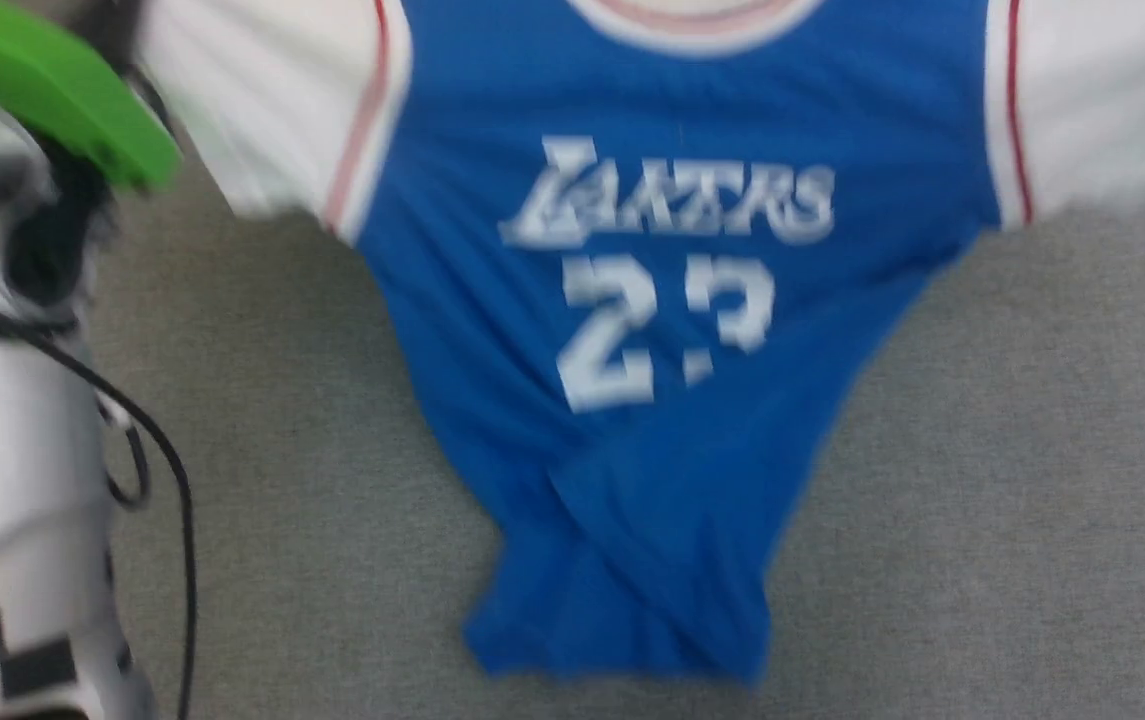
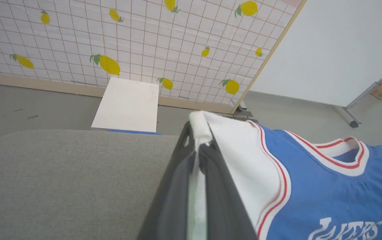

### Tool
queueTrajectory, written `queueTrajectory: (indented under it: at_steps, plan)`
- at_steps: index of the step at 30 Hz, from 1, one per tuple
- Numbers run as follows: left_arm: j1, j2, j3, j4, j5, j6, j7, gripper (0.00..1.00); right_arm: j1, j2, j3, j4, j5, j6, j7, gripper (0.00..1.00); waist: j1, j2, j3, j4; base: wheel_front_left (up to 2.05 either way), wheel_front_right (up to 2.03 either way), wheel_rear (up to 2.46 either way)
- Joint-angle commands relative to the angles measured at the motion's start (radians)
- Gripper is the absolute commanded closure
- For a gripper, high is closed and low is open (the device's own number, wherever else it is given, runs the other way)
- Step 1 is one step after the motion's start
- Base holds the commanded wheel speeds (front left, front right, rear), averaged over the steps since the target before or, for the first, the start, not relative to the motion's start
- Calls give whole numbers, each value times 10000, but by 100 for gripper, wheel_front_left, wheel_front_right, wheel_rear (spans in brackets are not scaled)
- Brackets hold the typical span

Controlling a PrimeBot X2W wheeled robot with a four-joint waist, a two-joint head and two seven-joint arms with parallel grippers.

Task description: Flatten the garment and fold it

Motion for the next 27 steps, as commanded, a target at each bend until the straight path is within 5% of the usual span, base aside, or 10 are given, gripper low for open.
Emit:
queueTrajectory:
  at_steps: [1, 16, 27]
  plan:
    - [-659, 149, 126, 45, 181, 129, -350, 100, -650, -92, 74, 66, -132, -15, -296, 100, -1, 53, 407, -82, 0, 0, 0]
    - [-5579, 155, 1192, 1356, 641, 743, -4859, 100, -6092, -70, 346, 1301, -1375, -15, -4626, 100, -1, 53, 1505, -219, 0, 0, 0]
    - [-5398, 54, 1171, 2907, 372, 313, -5526, 100, -6856, -3, 830, 3112, -1713, -15, -6191, 100, -1, 53, 1528, -54, 0, 0, 0]
